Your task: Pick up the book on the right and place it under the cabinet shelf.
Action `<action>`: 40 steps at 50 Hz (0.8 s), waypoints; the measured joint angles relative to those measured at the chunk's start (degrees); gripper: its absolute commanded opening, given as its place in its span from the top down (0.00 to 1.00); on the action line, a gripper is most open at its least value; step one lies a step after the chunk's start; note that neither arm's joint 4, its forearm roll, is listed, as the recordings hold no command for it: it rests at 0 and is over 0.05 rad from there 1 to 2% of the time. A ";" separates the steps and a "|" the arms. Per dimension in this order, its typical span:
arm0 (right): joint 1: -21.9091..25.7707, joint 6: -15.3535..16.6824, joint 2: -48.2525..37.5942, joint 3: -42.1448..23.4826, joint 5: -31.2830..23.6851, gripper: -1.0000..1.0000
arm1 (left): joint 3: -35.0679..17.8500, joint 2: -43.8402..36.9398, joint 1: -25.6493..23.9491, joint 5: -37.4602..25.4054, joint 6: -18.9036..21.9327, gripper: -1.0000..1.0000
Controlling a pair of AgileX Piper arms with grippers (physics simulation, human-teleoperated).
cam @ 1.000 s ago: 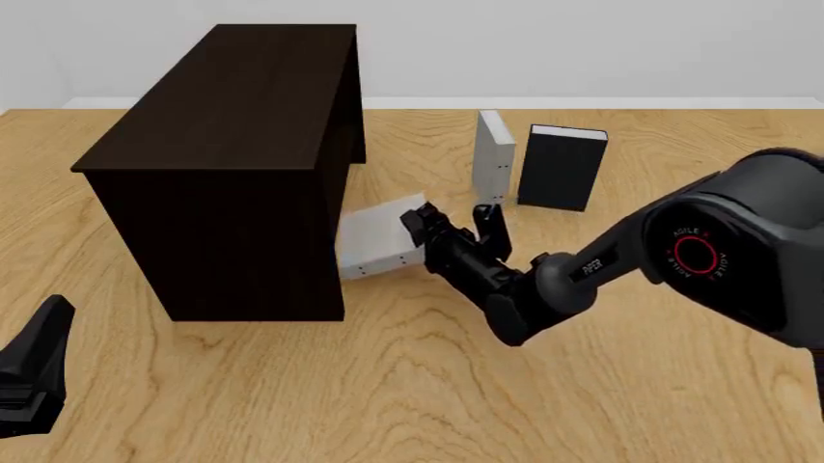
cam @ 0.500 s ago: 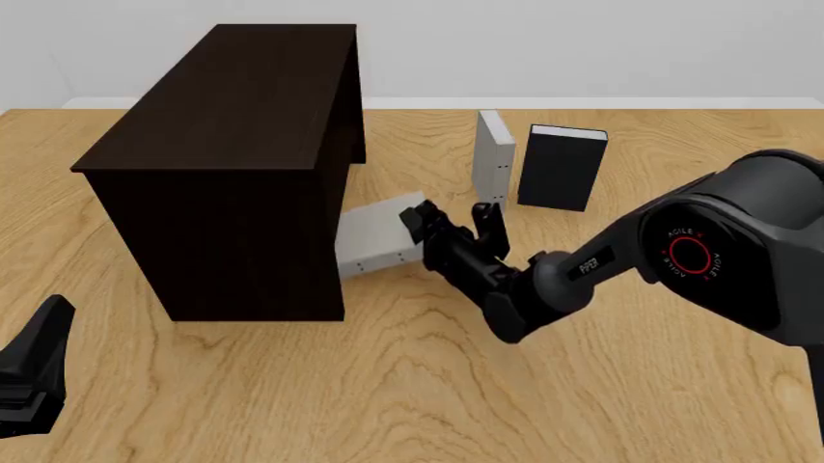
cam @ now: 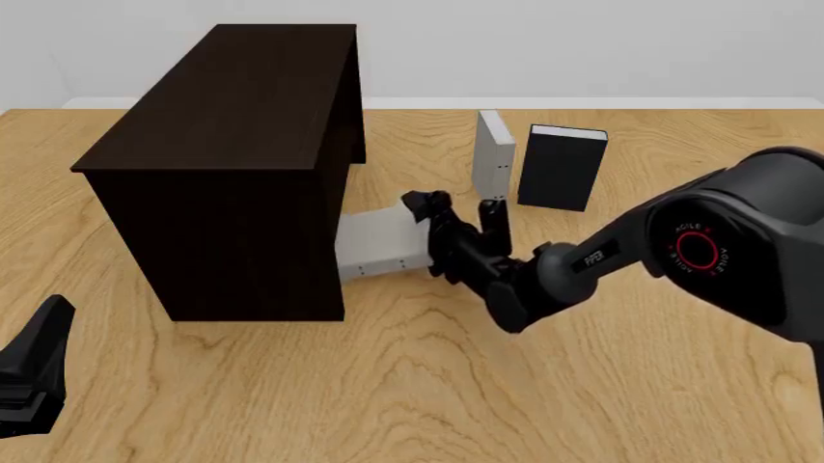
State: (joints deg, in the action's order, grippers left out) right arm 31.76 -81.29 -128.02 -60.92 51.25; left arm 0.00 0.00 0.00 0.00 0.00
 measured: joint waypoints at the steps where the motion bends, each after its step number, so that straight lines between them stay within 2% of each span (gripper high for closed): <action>1: -0.11 -0.61 0.03 -0.08 -0.27 0.00 | 0.00 0.00 0.00 0.00 0.00 0.00; 4: -0.39 -2.09 0.14 -0.17 -0.78 0.00 | 0.00 0.00 0.00 0.00 0.00 0.00; 10: -1.45 -1.16 1.02 0.17 -3.18 0.00 | 0.00 0.00 0.00 0.00 0.00 0.00; 20: -4.44 4.84 3.20 1.66 -8.21 0.00 | 0.00 0.00 0.00 0.00 0.00 0.00; 23: -5.28 8.34 4.10 2.38 -10.25 0.00 | 0.00 0.00 0.00 0.00 0.00 0.00; 25: -5.96 12.21 4.84 3.03 -11.94 0.00 | 0.00 0.00 0.00 0.00 0.00 0.00; 30: -7.28 19.54 7.35 5.39 -15.00 0.00 | 0.00 0.00 0.00 0.00 0.00 0.00; 40: -9.95 30.55 14.45 11.55 -18.23 0.00 | 0.00 0.00 0.00 0.00 0.00 0.00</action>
State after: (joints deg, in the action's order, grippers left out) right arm 21.81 -50.75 -113.56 -49.37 33.02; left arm 0.00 0.00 0.00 0.00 0.00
